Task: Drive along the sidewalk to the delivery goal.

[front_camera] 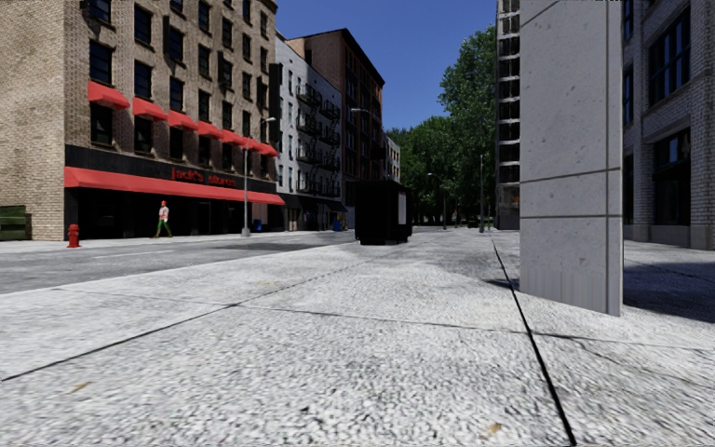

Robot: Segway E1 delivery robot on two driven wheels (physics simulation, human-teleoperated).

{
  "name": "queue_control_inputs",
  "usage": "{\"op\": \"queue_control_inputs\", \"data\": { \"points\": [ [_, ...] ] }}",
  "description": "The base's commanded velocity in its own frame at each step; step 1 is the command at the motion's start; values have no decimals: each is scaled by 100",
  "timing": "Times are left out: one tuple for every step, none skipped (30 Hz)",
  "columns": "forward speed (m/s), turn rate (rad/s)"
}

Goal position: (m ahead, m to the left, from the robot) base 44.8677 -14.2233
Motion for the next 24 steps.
{"op": "queue_control_inputs", "data": {
  "points": [
    [200,0],
    [200,0],
    [200,0],
    [200,0],
    [200,0],
    [200,0],
    [200,0],
    [200,0],
    [200,0],
    [200,0],
    [200,0],
    [200,0],
    [200,0],
    [200,-4],
    [200,-4],
    [200,-11],
    [200,-21],
    [200,-30],
    [200,-33],
    [200,-38],
    [200,-38],
    [200,-40],
    [200,-40],
    [200,-41]
  ]
}}
